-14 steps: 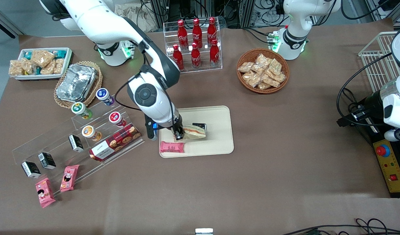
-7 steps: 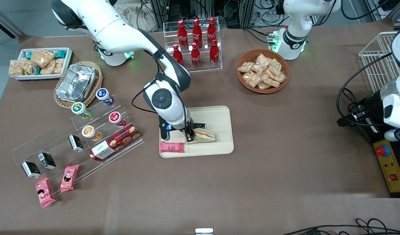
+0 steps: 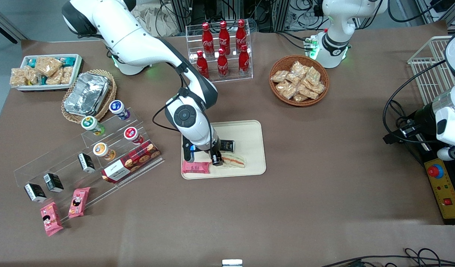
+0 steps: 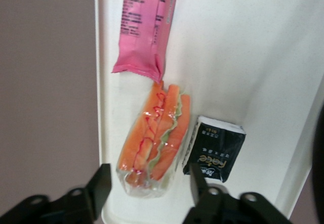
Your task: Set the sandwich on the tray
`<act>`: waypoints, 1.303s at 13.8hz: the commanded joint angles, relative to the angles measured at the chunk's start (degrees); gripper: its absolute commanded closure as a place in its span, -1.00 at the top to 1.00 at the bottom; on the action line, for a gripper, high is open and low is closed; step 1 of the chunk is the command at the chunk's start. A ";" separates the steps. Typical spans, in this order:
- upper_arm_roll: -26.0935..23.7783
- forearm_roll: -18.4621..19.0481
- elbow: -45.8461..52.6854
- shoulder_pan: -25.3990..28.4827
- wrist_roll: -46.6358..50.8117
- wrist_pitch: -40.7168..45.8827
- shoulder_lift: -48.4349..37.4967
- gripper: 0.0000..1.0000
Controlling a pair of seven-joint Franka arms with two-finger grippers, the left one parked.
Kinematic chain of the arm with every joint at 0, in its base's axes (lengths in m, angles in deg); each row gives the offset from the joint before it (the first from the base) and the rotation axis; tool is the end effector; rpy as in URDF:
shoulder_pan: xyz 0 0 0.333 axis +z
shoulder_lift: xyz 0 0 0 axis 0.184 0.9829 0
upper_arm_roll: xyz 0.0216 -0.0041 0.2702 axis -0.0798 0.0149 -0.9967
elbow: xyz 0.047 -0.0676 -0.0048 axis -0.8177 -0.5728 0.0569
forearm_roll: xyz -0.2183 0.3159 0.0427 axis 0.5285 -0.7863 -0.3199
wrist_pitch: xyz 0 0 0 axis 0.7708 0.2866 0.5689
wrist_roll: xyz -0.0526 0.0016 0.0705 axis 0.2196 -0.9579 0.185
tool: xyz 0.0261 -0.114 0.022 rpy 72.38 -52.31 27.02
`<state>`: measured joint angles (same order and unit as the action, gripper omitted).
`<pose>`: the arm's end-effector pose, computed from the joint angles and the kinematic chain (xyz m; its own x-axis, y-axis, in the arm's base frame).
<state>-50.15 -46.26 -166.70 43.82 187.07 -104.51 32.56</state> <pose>0.5361 0.4241 0.2260 0.1455 -0.9677 -0.2057 -0.9861 -0.1250 -0.1094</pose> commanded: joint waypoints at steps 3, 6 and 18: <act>0.48 14.58 1.27 -0.53 0.51 4.86 -4.86 0.99; 0.13 24.71 1.27 0.00 -8.50 13.82 -8.21 0.99; 0.30 5.66 1.36 -17.38 -84.88 31.32 -22.18 0.99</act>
<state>-49.26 -36.95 -164.57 30.46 111.67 -76.74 13.99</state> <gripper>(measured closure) 0.004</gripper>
